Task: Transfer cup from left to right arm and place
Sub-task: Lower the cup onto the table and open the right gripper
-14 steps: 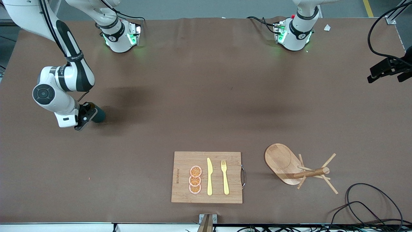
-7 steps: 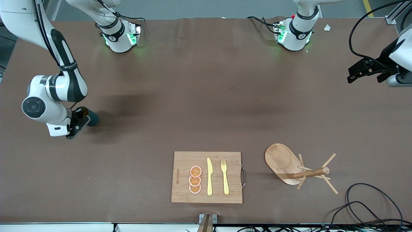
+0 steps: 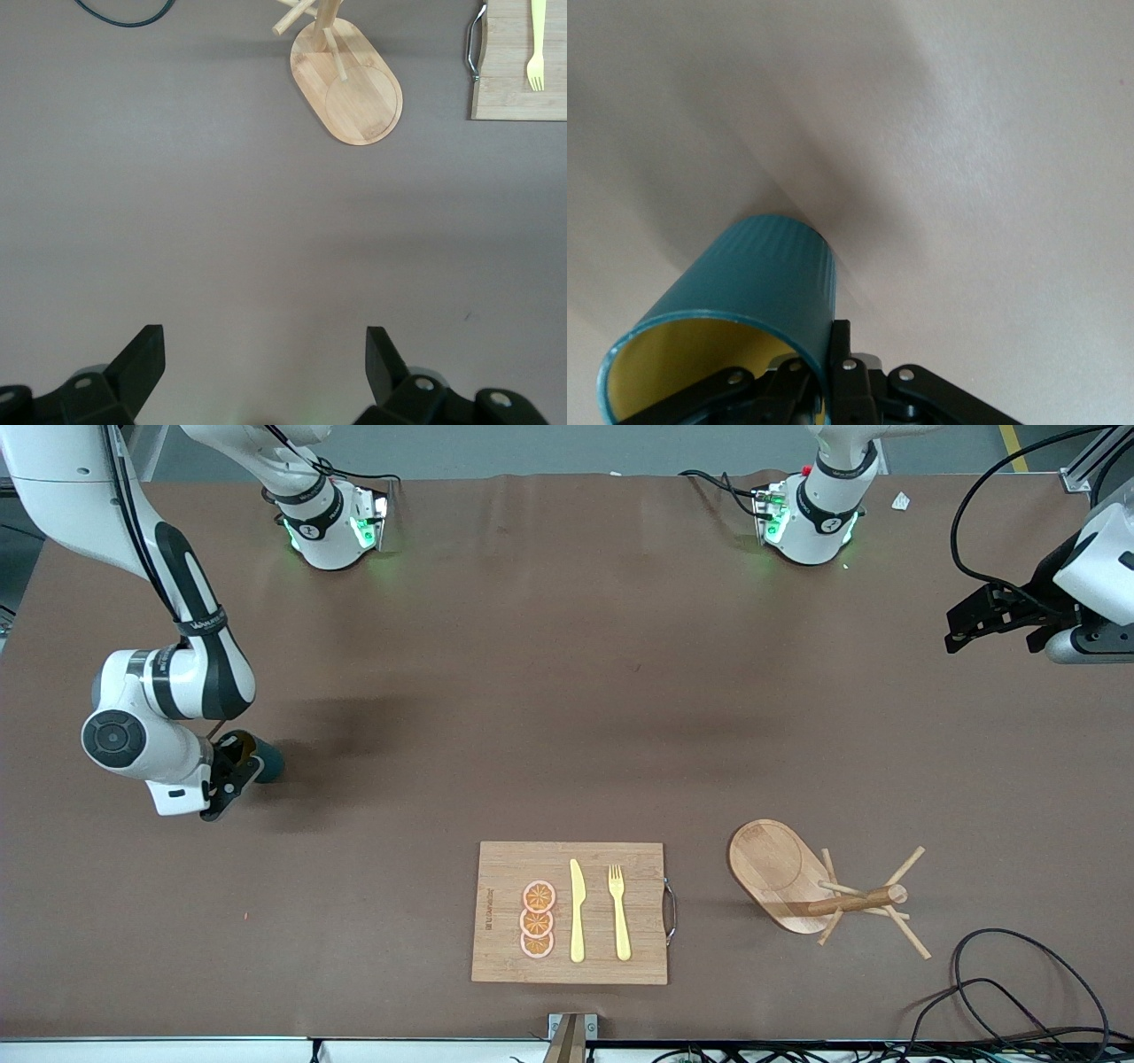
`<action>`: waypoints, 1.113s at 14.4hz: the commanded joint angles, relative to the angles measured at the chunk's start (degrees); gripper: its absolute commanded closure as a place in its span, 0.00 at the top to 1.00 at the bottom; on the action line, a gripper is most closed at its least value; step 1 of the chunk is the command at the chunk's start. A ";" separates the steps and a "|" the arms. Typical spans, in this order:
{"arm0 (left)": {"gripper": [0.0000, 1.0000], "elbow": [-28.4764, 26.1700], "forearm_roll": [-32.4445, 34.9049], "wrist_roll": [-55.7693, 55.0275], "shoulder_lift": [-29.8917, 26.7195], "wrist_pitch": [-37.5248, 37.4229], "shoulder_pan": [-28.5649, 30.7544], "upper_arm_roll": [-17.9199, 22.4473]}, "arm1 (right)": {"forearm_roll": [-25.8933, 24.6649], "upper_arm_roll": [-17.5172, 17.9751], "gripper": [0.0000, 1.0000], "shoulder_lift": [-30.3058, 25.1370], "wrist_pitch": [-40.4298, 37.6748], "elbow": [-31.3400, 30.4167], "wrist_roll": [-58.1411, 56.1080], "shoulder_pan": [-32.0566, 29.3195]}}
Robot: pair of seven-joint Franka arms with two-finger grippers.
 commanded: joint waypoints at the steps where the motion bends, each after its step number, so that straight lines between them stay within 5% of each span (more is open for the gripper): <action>1: 1.00 -2.16 -0.01 0.65 -2.41 0.34 0.67 -0.42 | 0.55 0.01 0.02 0.54 0.18 0.67 0.10 0.14; 2: 1.00 -2.25 0.16 0.56 -2.50 0.34 0.67 -0.42 | 0.55 0.01 0.07 0.54 0.18 0.67 0.10 0.14; 3: 1.00 -2.25 0.69 0.56 -2.59 0.34 0.67 -0.42 | 0.55 0.01 0.29 0.54 0.18 0.67 0.28 0.14; 4: 1.00 -2.25 0.78 0.56 -2.68 0.34 0.67 -0.42 | 0.64 0.01 0.99 0.54 0.09 0.75 0.63 -0.04; 8: 1.00 -2.17 1.31 -0.14 -2.59 0.25 0.84 -0.33 | 2.92 0.01 1.00 -0.60 -3.23 1.02 0.63 0.14; 12: 1.00 -1.99 1.31 -0.23 -2.06 1.92 0.84 -0.42 | 8.18 -0.16 1.00 -3.76 -17.70 7.85 1.15 0.14; 16: 1.00 -1.73 1.83 -0.23 -1.19 3.15 0.67 -0.33 | 11.71 -0.16 1.00 -8.32 -26.79 12.88 19.38 0.22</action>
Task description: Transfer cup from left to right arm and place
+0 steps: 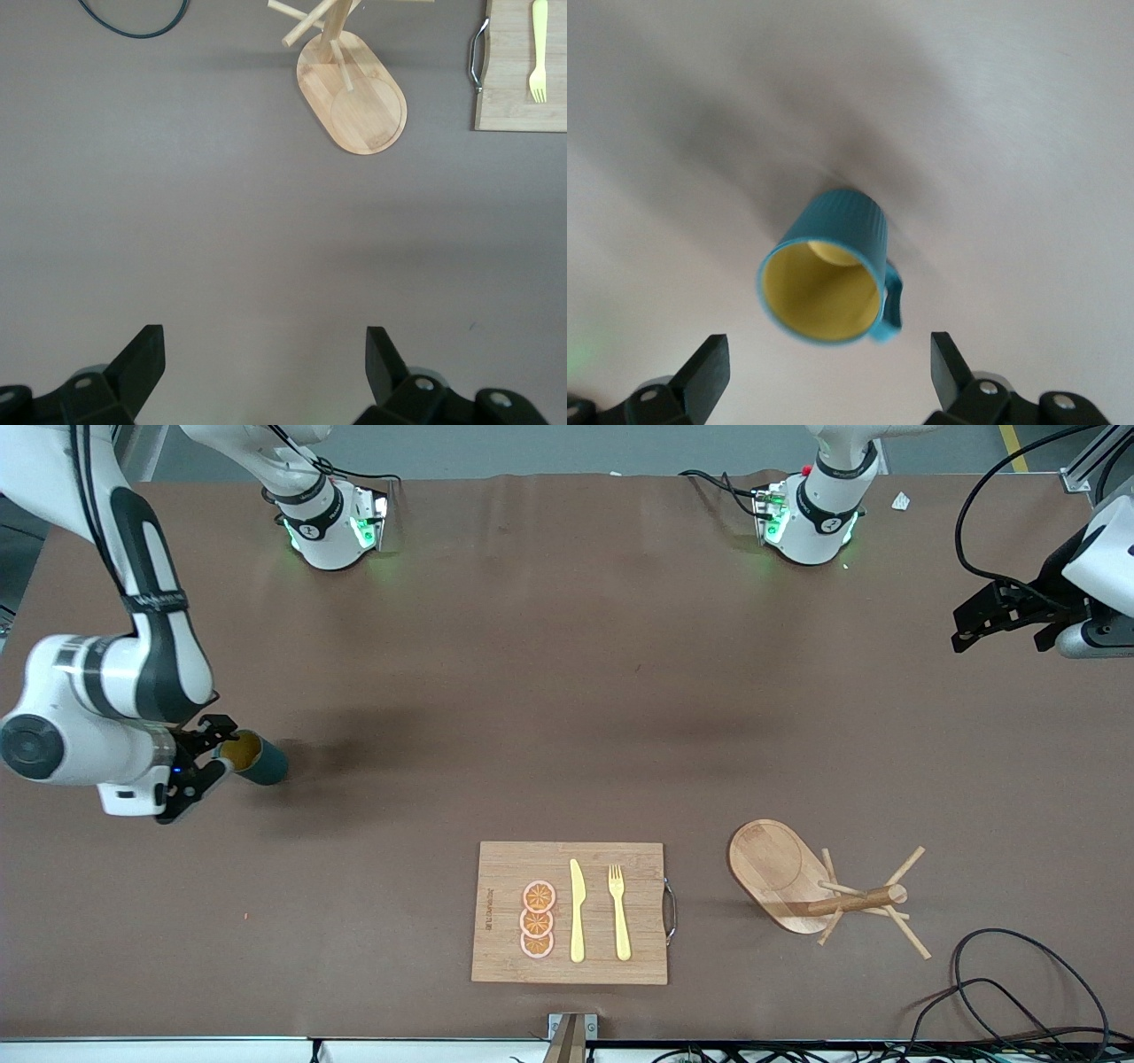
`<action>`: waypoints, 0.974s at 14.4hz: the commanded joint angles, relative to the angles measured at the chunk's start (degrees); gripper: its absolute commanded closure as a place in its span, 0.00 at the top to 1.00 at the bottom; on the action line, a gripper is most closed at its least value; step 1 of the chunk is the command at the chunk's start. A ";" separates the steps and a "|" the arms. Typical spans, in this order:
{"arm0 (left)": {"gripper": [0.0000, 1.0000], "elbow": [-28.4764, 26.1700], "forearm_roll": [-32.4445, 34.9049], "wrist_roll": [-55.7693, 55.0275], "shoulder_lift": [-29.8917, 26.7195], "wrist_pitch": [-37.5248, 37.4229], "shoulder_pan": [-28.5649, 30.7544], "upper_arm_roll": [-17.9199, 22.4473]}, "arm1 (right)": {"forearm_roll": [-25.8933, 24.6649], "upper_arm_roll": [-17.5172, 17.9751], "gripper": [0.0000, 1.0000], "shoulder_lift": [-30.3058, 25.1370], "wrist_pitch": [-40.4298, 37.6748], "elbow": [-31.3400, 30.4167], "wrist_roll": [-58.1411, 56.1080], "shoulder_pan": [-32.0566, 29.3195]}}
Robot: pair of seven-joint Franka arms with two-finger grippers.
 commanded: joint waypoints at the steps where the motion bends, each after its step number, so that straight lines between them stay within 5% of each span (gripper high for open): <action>1: 1.00 -0.33 1.72 -0.22 0.05 1.19 0.20 -0.48 | 2.10 0.23 1.00 -4.47 -2.63 0.79 13.10 0.27; 10: 1.00 -0.15 1.81 0.40 0.06 1.02 0.64 0.23 | 4.74 -0.03 1.00 -5.80 -19.23 16.85 39.39 0.53; 14: 1.00 0.73 1.81 0.84 -0.29 0.58 0.90 0.23 | 2.55 -0.03 1.00 -5.54 -24.25 23.63 40.92 0.36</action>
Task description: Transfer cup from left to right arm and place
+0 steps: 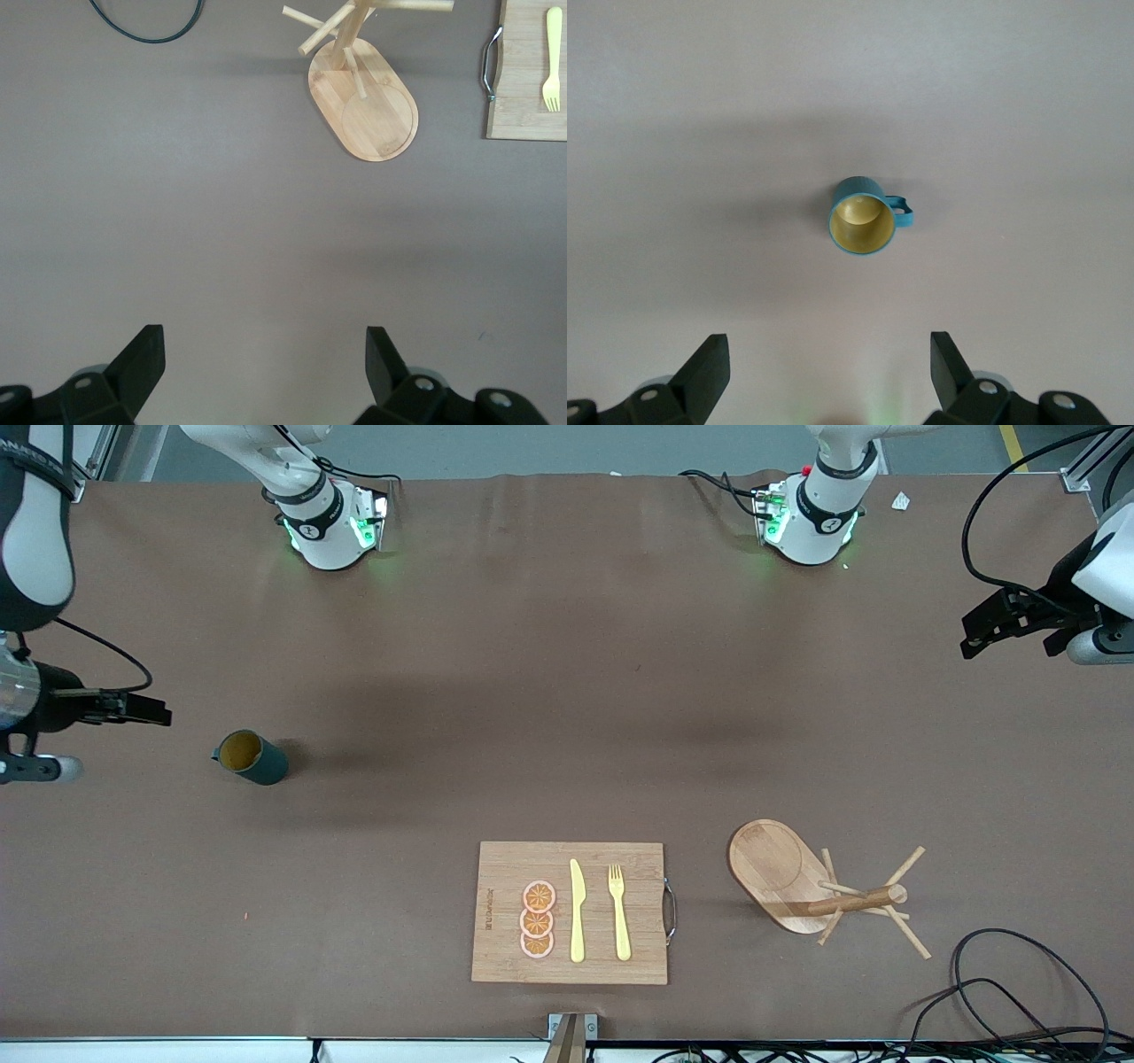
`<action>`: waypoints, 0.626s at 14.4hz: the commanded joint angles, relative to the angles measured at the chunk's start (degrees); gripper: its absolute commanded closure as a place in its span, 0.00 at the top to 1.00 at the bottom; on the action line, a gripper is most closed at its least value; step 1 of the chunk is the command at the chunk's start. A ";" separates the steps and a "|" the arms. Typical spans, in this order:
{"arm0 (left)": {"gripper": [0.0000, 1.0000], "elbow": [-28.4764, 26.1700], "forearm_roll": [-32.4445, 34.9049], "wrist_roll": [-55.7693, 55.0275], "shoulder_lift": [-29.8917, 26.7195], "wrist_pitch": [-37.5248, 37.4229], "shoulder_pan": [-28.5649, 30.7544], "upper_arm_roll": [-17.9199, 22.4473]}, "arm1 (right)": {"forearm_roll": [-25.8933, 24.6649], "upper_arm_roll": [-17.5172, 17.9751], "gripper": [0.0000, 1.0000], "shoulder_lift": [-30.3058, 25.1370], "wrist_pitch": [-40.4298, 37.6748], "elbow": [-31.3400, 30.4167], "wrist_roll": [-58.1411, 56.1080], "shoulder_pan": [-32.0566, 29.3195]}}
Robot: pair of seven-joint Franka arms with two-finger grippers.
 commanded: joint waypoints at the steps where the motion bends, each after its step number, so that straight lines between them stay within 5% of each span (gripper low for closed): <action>1: 1.00 0.59 1.10 0.78 -0.53 0.05 0.56 -0.15 | -1.08 -0.12 1.00 0.36 -2.82 3.98 1.48 0.04; 9: 1.00 0.59 0.57 0.70 0.62 0.31 0.38 -0.24 | -0.21 -0.12 1.00 0.53 -8.98 10.58 -0.71 -1.01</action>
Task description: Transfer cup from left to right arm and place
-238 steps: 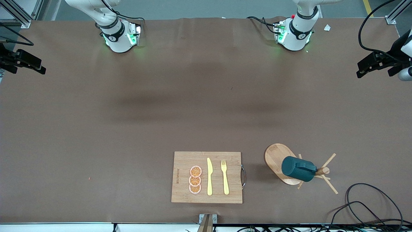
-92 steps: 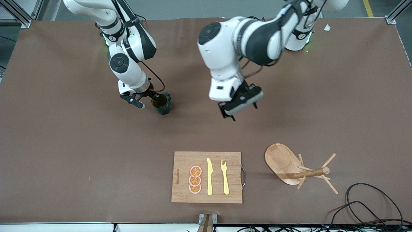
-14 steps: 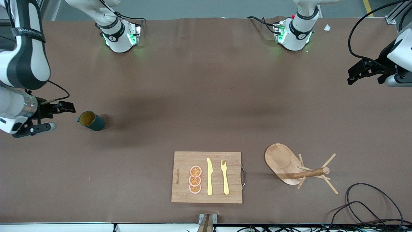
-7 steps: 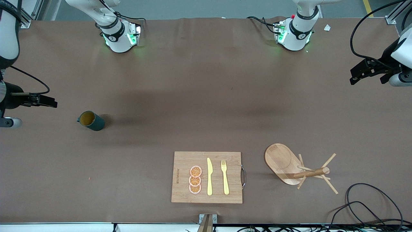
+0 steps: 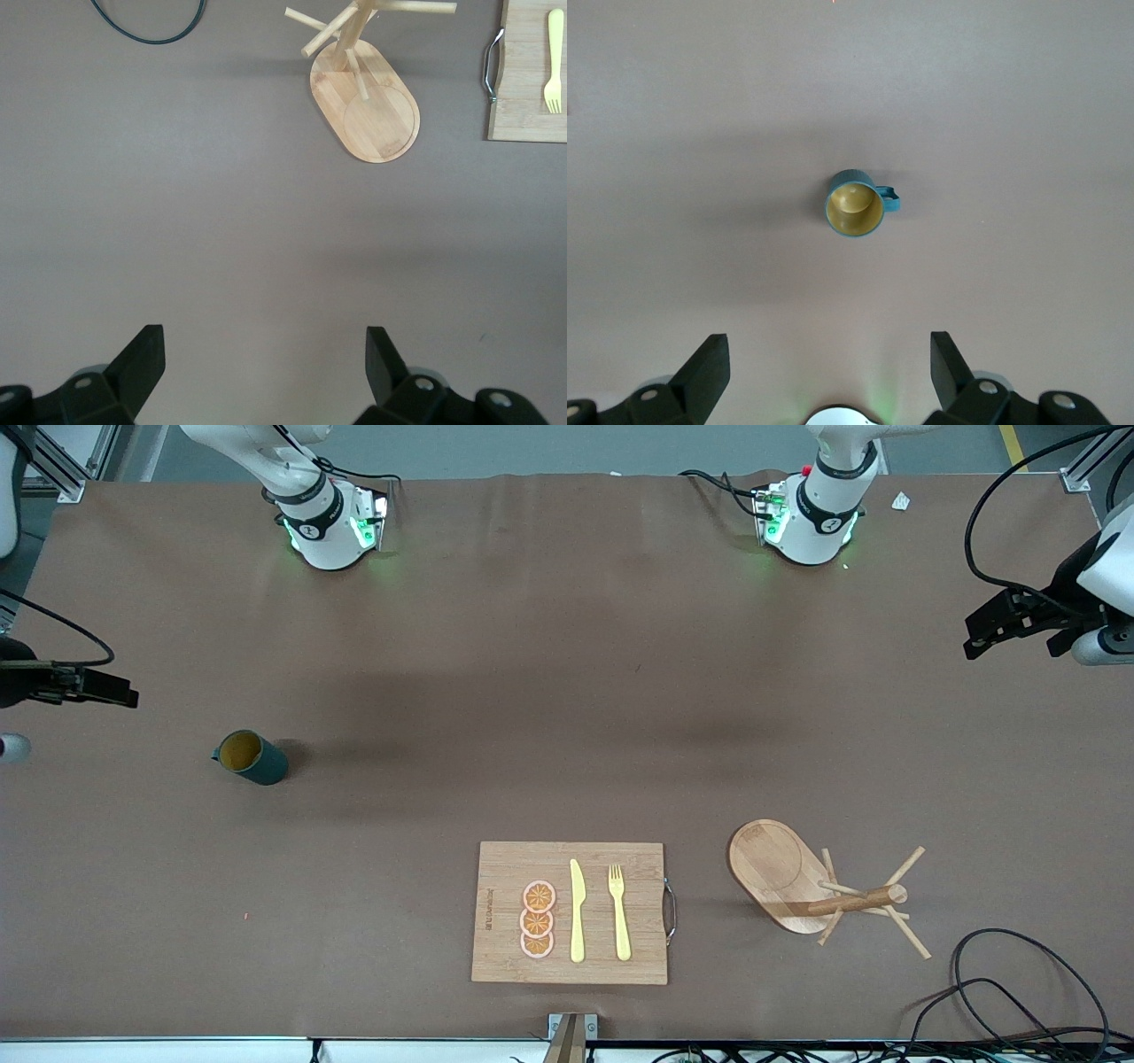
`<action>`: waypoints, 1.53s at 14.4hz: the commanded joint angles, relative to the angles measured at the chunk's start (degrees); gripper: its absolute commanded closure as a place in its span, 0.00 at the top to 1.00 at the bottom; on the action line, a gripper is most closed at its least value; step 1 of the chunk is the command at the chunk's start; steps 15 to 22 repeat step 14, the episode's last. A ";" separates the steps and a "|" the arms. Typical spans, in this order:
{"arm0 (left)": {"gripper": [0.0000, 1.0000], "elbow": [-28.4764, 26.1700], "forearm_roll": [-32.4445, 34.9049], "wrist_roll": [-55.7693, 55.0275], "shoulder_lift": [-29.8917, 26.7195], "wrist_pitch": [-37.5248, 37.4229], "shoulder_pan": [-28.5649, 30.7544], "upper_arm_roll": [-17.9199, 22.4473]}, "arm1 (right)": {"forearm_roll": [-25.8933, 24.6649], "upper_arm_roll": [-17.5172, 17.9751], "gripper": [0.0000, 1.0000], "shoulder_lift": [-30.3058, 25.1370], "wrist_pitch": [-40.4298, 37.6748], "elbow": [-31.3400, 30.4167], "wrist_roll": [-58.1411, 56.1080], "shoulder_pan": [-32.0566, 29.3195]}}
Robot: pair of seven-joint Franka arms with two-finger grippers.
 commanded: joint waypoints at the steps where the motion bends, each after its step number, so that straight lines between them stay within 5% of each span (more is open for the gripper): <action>1: 1.00 0.49 0.81 0.57 0.22 0.40 0.14 -0.23 | 0.13 0.06 1.00 0.44 -2.43 2.58 -2.10 -0.91; 11: 1.00 1.89 0.20 0.66 0.39 0.23 0.23 -0.58 | 1.27 0.06 1.00 -0.61 -3.40 2.23 -2.82 0.68; 14: 1.00 1.99 0.11 0.05 0.48 -0.04 -0.03 -0.58 | 1.10 0.06 1.00 -6.56 0.35 -5.73 -3.16 0.41; 22: 1.00 1.99 0.11 0.05 0.48 -0.04 -0.03 -0.58 | 1.10 0.06 1.00 -6.56 0.35 -5.73 -3.16 0.41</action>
